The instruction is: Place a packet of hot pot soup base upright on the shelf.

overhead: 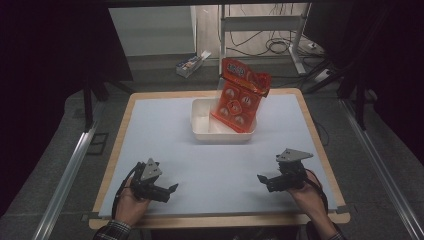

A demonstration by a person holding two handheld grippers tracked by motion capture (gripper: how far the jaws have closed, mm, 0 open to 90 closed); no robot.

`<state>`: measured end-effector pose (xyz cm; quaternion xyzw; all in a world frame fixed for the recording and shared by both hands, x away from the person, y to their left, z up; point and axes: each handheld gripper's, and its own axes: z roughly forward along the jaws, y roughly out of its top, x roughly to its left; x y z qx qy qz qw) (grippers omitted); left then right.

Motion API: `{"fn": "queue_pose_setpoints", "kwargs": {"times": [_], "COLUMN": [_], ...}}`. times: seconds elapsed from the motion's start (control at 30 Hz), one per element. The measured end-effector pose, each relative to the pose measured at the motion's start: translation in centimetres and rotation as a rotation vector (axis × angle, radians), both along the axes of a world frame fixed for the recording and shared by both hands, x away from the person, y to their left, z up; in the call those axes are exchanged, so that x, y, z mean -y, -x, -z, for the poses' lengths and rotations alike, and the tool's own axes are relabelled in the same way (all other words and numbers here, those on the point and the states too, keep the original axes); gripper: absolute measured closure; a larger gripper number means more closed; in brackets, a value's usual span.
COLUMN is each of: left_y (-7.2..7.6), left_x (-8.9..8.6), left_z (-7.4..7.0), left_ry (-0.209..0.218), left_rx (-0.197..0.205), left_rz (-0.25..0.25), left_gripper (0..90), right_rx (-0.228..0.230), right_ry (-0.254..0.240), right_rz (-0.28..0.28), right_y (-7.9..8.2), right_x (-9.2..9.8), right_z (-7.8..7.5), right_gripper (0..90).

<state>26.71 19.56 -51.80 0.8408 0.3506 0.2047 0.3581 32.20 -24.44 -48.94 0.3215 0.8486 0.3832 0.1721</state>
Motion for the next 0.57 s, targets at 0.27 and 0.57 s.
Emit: {"fn": "queue_pose_setpoints", "kwargs": {"times": [0.27,0.57], "left_y": [0.0,-0.1], "left_x": [0.2,0.2], "left_z": [0.1,0.2], "left_ry": [-0.006,-0.008], "left_rx": [-0.004,-0.007], "left_rz": [0.005,0.004], "left_gripper": [1.4,1.4], "right_rx": [-0.054,-0.052], "right_ry": [0.021,0.003], "right_rz": [0.018,0.007], "right_y": [-0.7,-1.1], "right_x": [0.6,0.7], "right_z": [1.4,1.5], "right_gripper": [0.0,0.0]}}
